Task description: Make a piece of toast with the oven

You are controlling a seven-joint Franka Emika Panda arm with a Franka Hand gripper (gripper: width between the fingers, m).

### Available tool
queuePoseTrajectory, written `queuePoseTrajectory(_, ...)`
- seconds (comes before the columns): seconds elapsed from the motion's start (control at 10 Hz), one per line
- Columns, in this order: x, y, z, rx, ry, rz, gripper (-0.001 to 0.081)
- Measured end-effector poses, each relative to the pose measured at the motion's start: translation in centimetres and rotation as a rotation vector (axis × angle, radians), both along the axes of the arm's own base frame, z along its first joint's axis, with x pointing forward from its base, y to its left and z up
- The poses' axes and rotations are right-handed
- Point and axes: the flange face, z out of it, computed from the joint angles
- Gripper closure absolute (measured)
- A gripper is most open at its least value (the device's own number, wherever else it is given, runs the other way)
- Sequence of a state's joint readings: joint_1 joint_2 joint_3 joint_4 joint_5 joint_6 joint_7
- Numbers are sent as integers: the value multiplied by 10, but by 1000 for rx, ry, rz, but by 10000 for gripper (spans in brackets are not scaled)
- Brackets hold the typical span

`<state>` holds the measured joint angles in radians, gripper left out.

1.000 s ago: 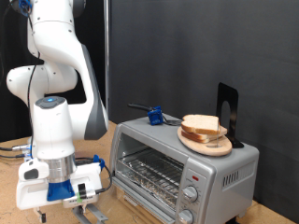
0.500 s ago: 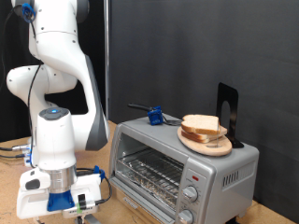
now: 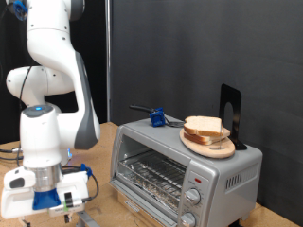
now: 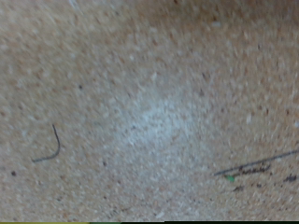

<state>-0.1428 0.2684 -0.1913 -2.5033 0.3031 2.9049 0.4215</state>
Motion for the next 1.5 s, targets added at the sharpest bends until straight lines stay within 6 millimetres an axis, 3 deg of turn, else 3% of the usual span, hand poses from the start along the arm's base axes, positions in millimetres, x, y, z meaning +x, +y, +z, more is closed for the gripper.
queuePoseTrajectory(0.1, -6, 0, 11, 19, 4, 12, -3)
queuePoseTrajectory(0.4, -6, 8, 17, 79, -12, 58, -3)
queuePoseTrajectory(1.1, -41, 14, 127, 525, -180, 298, -3)
queuePoseTrajectory(1.5, -51, 31, 191, 543, -233, 252, -3)
